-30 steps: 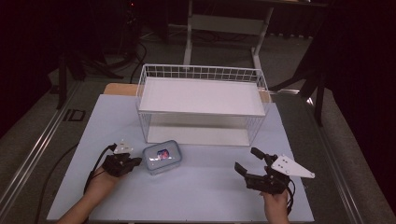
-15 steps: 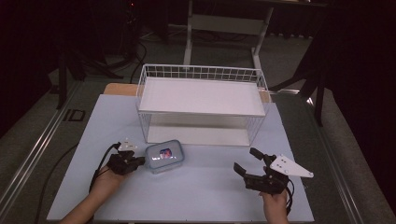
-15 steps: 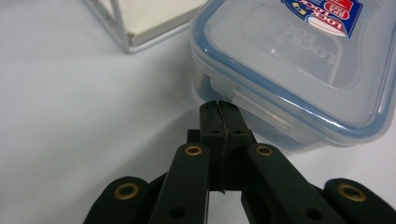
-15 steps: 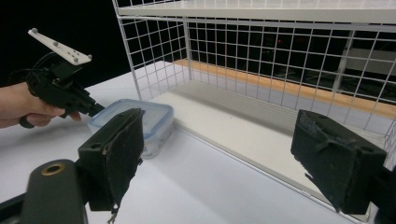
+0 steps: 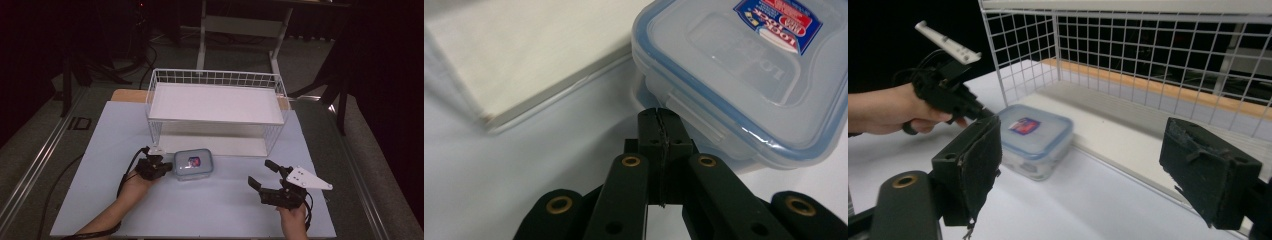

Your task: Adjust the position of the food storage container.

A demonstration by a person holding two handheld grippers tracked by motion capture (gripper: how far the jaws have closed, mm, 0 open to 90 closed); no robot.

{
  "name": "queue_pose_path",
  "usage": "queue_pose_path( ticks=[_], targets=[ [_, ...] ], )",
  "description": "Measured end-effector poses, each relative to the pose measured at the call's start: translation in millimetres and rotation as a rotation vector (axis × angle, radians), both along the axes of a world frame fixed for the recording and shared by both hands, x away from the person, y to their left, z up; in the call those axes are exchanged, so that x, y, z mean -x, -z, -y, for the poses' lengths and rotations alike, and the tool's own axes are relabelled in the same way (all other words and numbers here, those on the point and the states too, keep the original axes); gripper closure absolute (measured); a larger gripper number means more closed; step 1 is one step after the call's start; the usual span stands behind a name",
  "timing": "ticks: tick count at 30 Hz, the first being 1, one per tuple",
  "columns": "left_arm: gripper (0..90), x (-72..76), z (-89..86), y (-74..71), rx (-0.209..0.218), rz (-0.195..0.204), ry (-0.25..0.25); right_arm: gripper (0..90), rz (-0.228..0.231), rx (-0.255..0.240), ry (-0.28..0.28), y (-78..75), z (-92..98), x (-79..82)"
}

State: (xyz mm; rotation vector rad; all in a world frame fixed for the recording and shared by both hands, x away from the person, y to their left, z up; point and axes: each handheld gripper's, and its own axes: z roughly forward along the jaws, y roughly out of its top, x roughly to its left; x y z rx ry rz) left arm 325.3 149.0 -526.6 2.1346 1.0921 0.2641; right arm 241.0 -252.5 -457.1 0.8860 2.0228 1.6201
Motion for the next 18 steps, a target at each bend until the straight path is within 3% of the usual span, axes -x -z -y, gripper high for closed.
queue_pose_path(
  ticks=[12, 18],
  targets=[
    [90.0, -14.7, 34.7, 0.0, 0.007, 0.002, 0.037, 17.0, -0.025, 0.009, -0.020, 6.6, -5.1, -2.6],
    [90.0, -11.6, 37.0, 0.6, 0.012, -0.007, 0.045, 17.0, -0.025, 0.002, -0.017, 6.4, -3.1, -3.0]
  ],
)
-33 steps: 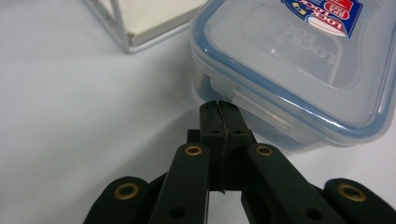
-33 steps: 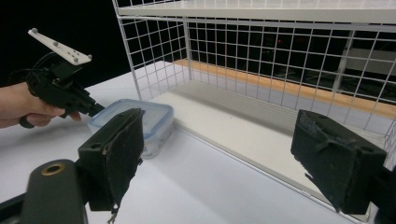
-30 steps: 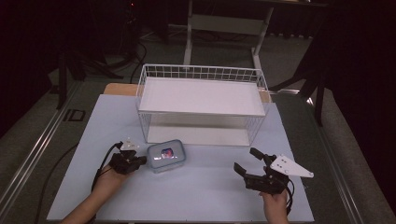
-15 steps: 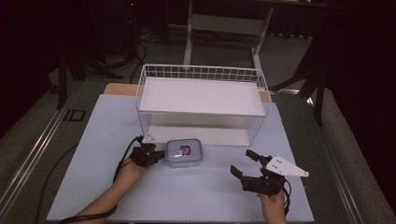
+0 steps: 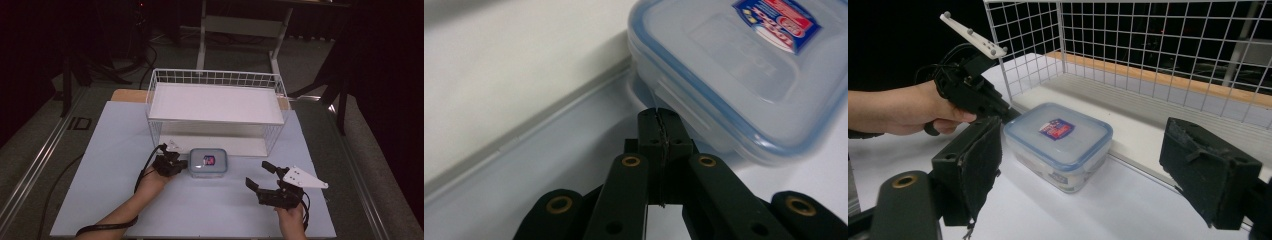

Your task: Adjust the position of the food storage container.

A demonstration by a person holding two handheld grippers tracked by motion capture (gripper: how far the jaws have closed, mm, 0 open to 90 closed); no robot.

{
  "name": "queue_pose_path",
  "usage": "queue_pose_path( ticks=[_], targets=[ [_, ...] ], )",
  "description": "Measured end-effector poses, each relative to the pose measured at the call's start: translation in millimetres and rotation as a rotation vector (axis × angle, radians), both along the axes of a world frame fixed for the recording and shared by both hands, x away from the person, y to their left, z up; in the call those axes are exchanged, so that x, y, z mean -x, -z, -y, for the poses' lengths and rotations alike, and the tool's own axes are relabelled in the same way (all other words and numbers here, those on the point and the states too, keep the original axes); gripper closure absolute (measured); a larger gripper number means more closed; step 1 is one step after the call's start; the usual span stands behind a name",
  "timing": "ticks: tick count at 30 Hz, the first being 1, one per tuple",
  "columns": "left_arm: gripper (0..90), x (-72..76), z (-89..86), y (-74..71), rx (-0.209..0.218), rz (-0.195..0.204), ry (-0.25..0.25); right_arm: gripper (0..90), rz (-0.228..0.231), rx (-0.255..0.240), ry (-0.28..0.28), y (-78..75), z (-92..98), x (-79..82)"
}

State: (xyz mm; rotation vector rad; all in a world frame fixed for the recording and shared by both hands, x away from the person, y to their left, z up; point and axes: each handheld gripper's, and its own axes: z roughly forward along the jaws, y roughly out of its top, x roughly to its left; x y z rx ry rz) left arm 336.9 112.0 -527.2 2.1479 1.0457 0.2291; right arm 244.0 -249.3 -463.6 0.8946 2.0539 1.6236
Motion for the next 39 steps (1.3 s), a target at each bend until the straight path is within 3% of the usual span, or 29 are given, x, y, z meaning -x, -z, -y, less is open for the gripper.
queue_pose_path(
  ticks=[7, 10, 23, 32, 37, 39],
  targets=[
    [90.0, 9.1, -6.2, -4.8, 0.000, 0.002, 0.006, 17.0, -0.003, 0.005, -0.002, 0.4, -0.5, -0.7],
    [90.0, 8.0, -2.3, -5.2, 0.000, 0.008, 0.008, 17.0, 0.000, 0.005, 0.000, -0.1, -1.1, -0.1],
    [90.0, -4.5, 13.1, -1.7, -0.004, -0.032, 0.014, 17.0, -0.009, 0.004, 0.001, 0.2, 0.2, 0.5],
    [90.0, -7.9, 25.5, -2.1, -0.016, -0.026, 0.040, 17.0, -0.010, 0.009, -0.005, 0.7, -0.4, 1.5],
    [89.4, -3.7, 18.0, -2.0, -0.003, -0.022, 0.026, 16.0, -0.020, 0.010, -0.006, 1.8, -0.3, 0.5],
    [82.8, 1.7, 10.8, -4.0, 0.016, -0.010, 0.032, 15.5, -0.019, 0.021, -0.002, 2.1, -1.2, 0.6]
  ],
)
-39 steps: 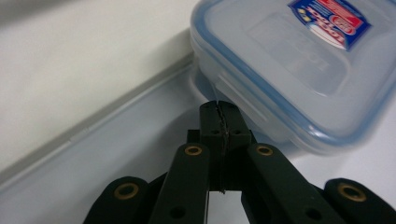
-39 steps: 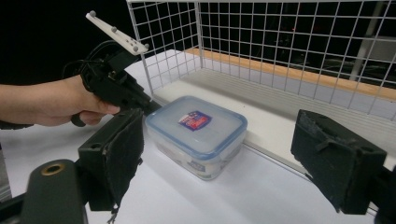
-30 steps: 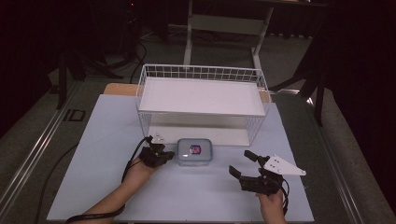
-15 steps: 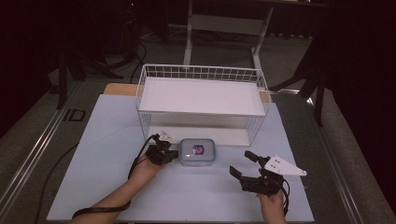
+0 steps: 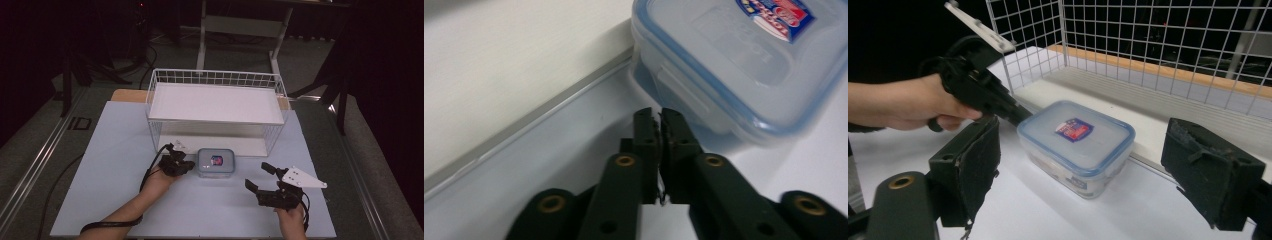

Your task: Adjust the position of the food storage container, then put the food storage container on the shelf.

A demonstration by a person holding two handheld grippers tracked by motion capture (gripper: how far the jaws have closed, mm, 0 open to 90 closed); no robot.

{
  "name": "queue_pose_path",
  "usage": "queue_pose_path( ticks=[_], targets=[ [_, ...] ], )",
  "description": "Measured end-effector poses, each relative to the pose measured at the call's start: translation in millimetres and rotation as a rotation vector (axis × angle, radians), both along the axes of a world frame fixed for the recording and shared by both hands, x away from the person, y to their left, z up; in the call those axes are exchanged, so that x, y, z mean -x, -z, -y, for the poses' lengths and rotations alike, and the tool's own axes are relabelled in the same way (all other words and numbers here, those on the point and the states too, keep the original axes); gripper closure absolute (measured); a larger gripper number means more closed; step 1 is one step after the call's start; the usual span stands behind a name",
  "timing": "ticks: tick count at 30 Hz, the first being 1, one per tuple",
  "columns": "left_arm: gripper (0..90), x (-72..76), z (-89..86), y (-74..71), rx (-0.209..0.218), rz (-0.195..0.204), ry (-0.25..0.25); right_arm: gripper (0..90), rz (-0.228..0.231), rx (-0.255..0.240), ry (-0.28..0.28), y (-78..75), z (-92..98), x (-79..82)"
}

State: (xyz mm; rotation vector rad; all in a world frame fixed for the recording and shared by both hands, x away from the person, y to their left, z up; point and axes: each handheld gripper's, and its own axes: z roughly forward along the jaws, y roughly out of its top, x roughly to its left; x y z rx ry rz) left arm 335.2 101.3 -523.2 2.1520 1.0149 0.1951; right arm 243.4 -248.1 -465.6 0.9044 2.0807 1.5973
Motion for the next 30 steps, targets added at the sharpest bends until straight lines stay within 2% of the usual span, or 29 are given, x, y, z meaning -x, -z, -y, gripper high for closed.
queue_pose_path(
  ticks=[2, 4, 6, 7, 8, 10, 11, 13, 16, 19, 21, 24, 26, 27, 28, 30],
  targets=[
    [74.5, 6.7, -7.9, -2.8, 0.042, 0.008, 0.017, 14.9, 0.004, 0.000, -0.001, -0.3, -1.1, 0.1],
    [58.5, 12.3, -15.4, -6.0, 0.086, -0.011, 0.033, 14.7, 0.013, 0.016, 0.004, -0.5, -2.6, 0.0],
    [51.0, 18.7, -22.2, -9.2, 0.134, -0.003, 0.037, 14.0, 0.018, 0.036, 0.001, -0.2, -4.9, -0.7],
    [42.5, 22.0, -25.1, -11.2, 0.145, 0.001, 0.036, 13.5, 0.013, 0.041, -0.003, 0.2, -6.2, -0.9],
    [34.4, 25.2, -27.8, -12.8, 0.157, 0.002, 0.063, 13.5, 0.010, 0.044, -0.009, 0.8, -7.5, -1.4],
    [16.7, 32.8, -29.6, -16.5, 0.145, 0.048, 0.063, 13.8, 0.011, 0.067, -0.011, 1.0, -10.5, -1.1],
    [13.3, 35.8, -30.3, -18.0, 0.143, 0.054, 0.072, 14.0, 0.006, 0.072, -0.019, 0.7, -11.6, -1.1],
    [4.6, 40.4, -30.7, -19.5, 0.169, 0.058, 0.088, 14.2, 0.002, 0.095, -0.010, 0.8, -14.7, -1.1],
    [2.2, 48.5, -28.5, -23.5, 0.193, 0.060, 0.102, 14.5, -0.018, 0.106, 0.004, 1.6, -17.2, -1.3],
    [2.2, 54.0, -23.6, -30.7, 0.210, 0.074, 0.137, 14.3, -0.011, 0.140, 0.016, -0.2, -19.3, -1.6],
    [2.2, 54.4, -21.1, -38.1, 0.228, 0.093, 0.146, 12.6, 0.018, 0.157, 0.038, -2.7, -20.9, -1.3],
    [2.2, 48.8, -18.2, -48.4, 0.254, 0.096, 0.142, 14.9, 0.008, 0.146, 0.026, -7.6, -23.5, -5.5],
    [2.3, 43.8, -15.6, -53.1, 0.254, 0.089, 0.143, 17.5, -0.037, 0.116, 0.005, -8.0, -24.6, -12.2],
    [2.2, 41.4, -14.0, -54.7, 0.262, 0.082, 0.141, 20.6, -0.097, 0.106, -0.005, -8.0, -25.5, -16.3],
    [2.3, 39.2, -12.2, -55.5, 0.270, 0.083, 0.137, 20.6, -0.154, 0.117, -0.030, -8.1, -26.2, -22.0],
    [2.3, 33.8, -8.3, -55.8, 0.258, 0.076, 0.138, 20.4, -0.172, 0.142, -0.044, -6.3, -28.3, -31.4]
  ],
)
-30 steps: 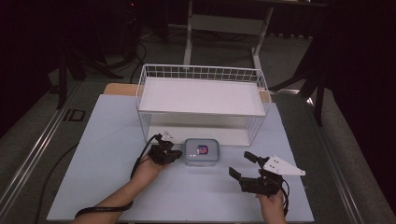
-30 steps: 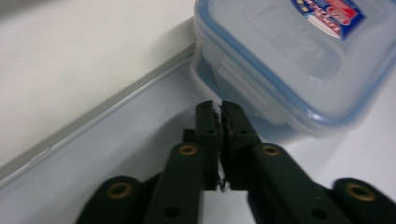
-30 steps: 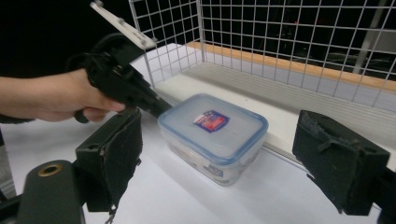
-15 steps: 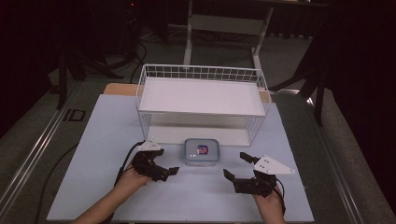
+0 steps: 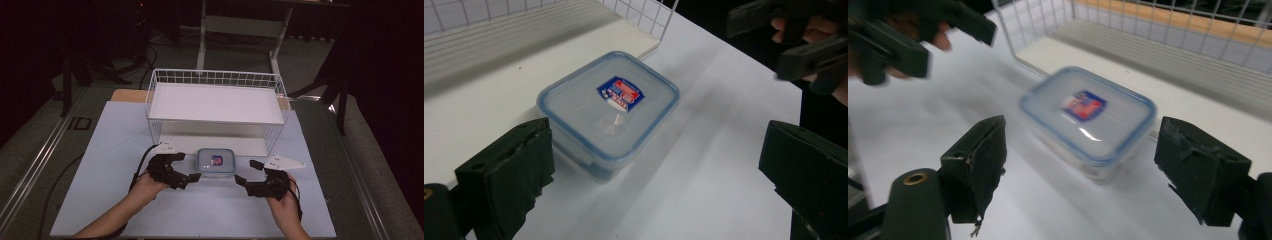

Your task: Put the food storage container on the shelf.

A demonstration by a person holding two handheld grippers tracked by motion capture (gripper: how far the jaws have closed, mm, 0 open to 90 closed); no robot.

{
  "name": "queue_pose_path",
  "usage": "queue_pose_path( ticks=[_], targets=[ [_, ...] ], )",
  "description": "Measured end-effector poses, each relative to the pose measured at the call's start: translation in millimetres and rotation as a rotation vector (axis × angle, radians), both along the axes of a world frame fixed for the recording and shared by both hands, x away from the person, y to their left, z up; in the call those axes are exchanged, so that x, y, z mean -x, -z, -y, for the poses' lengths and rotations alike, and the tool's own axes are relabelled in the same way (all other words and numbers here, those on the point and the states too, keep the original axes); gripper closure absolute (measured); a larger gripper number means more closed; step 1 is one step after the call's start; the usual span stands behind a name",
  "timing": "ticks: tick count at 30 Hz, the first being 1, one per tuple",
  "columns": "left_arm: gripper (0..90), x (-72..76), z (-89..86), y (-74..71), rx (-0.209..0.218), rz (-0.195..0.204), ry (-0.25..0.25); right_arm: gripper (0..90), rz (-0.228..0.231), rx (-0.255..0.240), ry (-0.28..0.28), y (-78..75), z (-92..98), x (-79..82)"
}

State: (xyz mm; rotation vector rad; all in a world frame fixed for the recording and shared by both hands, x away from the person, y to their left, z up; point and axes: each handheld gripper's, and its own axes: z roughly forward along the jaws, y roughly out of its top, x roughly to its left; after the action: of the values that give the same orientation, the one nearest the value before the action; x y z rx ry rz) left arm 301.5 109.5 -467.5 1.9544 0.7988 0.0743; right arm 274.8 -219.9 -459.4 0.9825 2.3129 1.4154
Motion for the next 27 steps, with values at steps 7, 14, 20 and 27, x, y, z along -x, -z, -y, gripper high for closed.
queue_pose_path(
  ticks=[7, 14, 20, 27],
  targets=[
    [2.6, -20.0, 9.2, 3.1, 0.022, -0.063, -0.032, 13.6, -0.086, -0.020, 0.021, -4.4, -4.1, -23.8],
    [2.6, -36.5, 12.6, 10.2, 0.058, -0.139, -0.093, 13.2, -0.148, 0.057, 0.051, 6.8, -15.7, -42.4],
    [2.6, -49.1, 20.1, 20.3, 0.014, -0.208, -0.157, 12.1, -0.225, 0.027, 0.113, 21.0, -16.8, -56.7],
    [2.7, -61.1, 21.5, 32.3, -0.015, -0.294, -0.231, 12.0, -0.369, -0.087, 0.176, 32.9, -10.2, -74.5]
  ],
)
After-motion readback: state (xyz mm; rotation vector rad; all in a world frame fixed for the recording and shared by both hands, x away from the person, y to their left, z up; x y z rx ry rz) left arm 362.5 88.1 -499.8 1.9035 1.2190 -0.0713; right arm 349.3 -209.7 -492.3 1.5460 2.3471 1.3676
